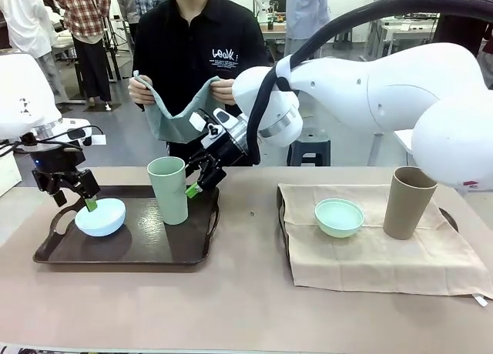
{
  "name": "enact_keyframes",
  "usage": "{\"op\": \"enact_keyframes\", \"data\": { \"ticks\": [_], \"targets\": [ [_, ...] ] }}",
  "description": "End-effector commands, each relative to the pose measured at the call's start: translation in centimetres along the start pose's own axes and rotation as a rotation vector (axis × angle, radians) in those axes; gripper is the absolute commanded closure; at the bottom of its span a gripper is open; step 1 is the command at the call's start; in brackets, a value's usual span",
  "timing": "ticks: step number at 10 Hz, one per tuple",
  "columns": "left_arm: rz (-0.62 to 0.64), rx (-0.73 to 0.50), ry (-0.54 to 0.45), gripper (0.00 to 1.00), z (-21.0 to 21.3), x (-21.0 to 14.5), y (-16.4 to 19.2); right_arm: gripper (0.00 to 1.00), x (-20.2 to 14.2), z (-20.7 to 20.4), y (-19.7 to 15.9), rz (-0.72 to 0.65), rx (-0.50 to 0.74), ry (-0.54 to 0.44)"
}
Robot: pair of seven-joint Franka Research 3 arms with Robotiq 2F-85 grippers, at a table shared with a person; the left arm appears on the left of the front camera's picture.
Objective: Set up a tray with a mat and arrange the tableware.
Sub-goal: Pick up the Picnic Bowl and Reusable plastic cup from the Handle tray in front of the human's position and hold them in the air.
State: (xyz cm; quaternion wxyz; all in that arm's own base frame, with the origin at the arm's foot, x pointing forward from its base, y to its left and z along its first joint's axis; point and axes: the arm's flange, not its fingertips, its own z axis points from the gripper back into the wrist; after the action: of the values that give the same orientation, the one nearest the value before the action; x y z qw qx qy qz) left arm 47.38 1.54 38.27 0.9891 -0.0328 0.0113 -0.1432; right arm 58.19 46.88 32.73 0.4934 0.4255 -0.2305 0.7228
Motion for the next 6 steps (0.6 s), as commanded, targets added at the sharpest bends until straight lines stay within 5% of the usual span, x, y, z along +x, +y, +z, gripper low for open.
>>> {"op": "enact_keyframes", "data": {
  "ticks": [1,6],
  "targets": [
    [0.016,0.039,-0.004,0.00,-0.7,-0.2,0.4,0.00,0.5,-1.0,-1.9,-0.013,0.003,0.028],
    [0.046,0.022,0.009,0.00,-3.5,0.5,0.7,0.00,-0.6,-2.0,-4.3,-0.051,-0.022,0.020]
  ]
}}
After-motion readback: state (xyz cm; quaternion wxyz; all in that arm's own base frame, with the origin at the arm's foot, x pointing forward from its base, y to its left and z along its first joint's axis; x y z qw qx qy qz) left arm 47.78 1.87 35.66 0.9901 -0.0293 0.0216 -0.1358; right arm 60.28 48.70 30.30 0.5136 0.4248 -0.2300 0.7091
